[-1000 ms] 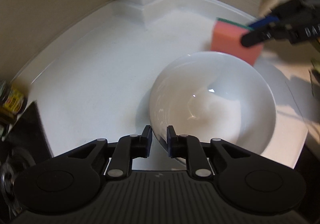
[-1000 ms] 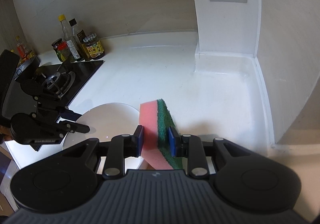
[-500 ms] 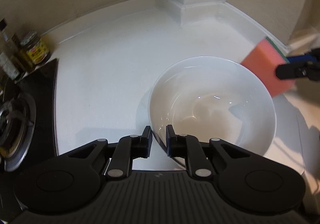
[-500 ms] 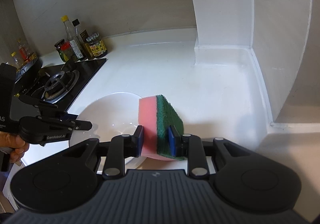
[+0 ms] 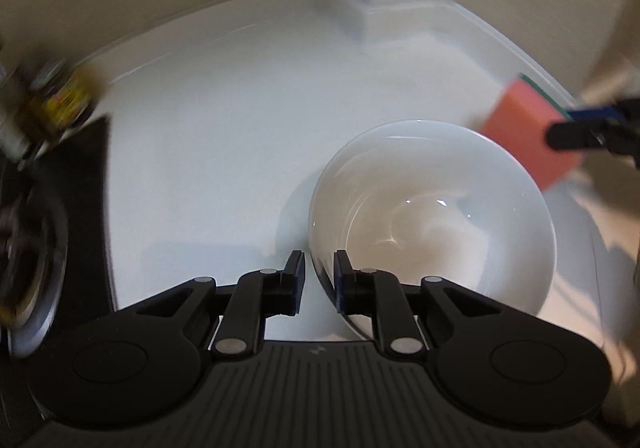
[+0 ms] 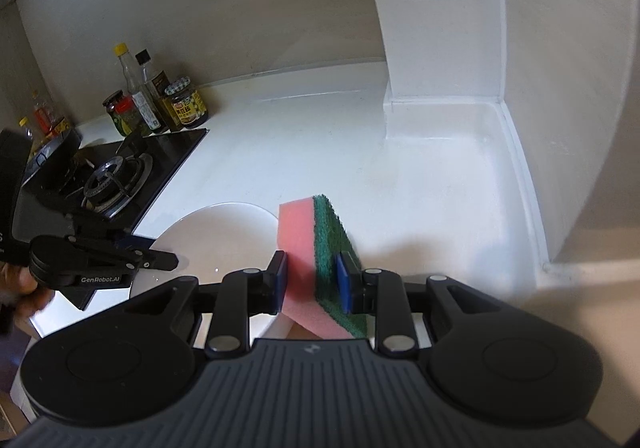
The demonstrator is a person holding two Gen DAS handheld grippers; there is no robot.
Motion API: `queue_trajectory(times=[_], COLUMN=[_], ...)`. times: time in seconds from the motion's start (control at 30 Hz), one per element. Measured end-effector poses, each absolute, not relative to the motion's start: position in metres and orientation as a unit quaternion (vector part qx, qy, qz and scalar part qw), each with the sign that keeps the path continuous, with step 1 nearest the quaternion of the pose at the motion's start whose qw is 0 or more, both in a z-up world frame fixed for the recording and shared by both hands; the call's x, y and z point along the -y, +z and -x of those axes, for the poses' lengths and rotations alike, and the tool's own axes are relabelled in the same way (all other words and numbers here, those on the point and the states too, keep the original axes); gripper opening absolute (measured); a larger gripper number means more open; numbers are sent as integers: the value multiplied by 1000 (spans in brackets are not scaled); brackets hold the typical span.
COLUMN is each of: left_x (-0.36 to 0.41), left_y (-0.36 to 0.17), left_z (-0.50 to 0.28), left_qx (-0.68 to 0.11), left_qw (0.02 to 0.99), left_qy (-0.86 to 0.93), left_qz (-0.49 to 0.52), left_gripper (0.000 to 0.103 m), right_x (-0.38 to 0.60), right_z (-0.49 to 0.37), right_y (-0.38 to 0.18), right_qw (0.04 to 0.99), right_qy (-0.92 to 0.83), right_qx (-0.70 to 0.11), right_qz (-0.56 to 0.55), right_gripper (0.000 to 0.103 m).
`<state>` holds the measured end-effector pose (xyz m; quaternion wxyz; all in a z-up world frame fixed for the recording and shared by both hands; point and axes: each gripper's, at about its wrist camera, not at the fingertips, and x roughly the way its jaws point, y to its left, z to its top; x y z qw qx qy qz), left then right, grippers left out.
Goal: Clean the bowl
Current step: 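Scrub the outer wall near the rim while the left gripper tilts the bowl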
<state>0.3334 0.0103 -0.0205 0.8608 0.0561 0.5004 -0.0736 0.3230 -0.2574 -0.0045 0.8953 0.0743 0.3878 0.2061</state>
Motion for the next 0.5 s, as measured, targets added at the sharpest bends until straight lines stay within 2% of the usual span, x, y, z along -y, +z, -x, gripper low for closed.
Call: queue_trajectory(times=[0.17,0.5], left_x=[-9,-1], left_y=[-23,-23], left_z=[-325,-348], left_qx=[-495,-458], left_qw=[863,826], left_qy=[-78,-250], left_qz=[-61,-212], left_gripper=[18,19], right_x=[252,259], right_z=[-309,-339], right_y=[-4,-4], right_qw=[893,887], right_qy=[211,206], right_qx=[-391,-402], right_qz=[-72,-92], right_gripper=[23,22])
